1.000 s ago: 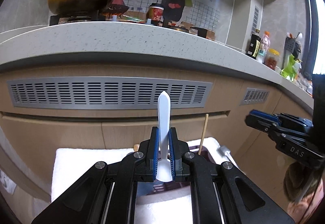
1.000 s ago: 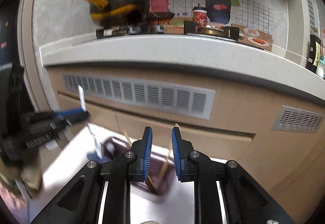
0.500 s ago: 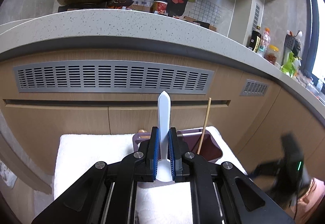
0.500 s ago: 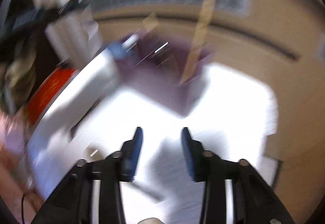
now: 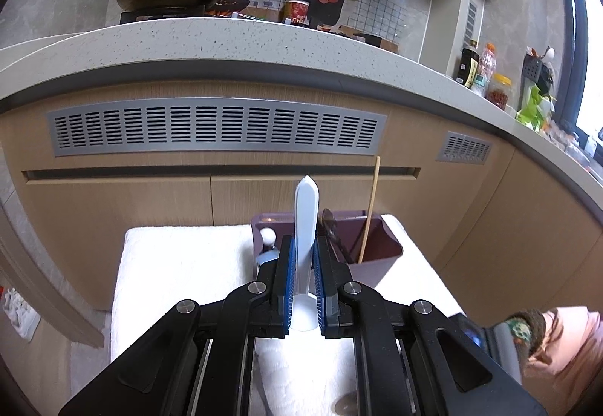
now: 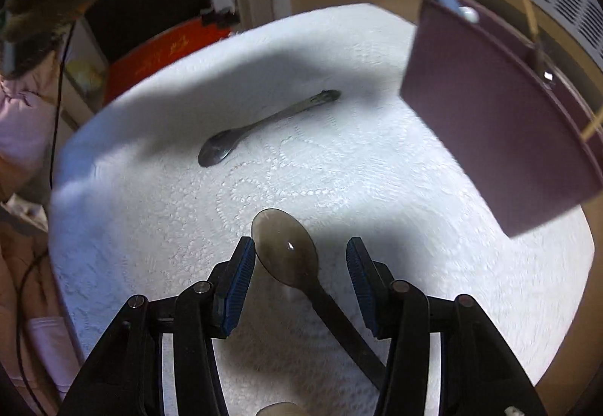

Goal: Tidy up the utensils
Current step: 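Lift the dark spoon over the caddy with right tool while left tool holds white spoon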

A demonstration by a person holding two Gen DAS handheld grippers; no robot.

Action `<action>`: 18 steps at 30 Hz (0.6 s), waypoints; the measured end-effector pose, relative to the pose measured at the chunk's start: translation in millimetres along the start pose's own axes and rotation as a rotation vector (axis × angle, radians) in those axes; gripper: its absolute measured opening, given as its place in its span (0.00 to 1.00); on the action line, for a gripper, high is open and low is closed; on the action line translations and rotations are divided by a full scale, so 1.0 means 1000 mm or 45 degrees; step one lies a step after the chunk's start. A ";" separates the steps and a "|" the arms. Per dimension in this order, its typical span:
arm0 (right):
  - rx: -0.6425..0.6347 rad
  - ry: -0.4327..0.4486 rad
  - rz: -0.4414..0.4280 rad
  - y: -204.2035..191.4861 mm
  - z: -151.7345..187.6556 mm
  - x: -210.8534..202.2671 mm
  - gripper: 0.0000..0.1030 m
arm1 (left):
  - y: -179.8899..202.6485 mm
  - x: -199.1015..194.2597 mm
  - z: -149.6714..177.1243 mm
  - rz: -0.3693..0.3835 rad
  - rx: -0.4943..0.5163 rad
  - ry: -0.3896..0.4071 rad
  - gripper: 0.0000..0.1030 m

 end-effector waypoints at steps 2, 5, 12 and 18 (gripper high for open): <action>-0.035 -0.022 0.013 -0.004 -0.002 0.005 0.47 | 0.000 -0.004 0.003 0.000 0.000 -0.002 0.10; -0.069 -0.062 0.055 -0.009 0.000 0.015 0.46 | 0.000 -0.009 0.008 0.002 -0.002 -0.006 0.10; 0.071 -0.053 0.146 -0.013 0.001 0.010 0.30 | -0.001 -0.008 0.019 0.015 -0.011 -0.034 0.10; 0.327 0.105 0.205 0.001 0.009 -0.033 0.30 | 0.000 -0.008 0.029 0.022 -0.028 -0.045 0.10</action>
Point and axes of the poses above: each gripper's, at about its wrist camera, not at the fingertips, and x roughly the way its jaws point, y to its right, z to its underside, the point moved 1 cm from there along x, roughly the way its jaws point, and after that the axes turned 3 degrees about y, right-handed, at the moved point
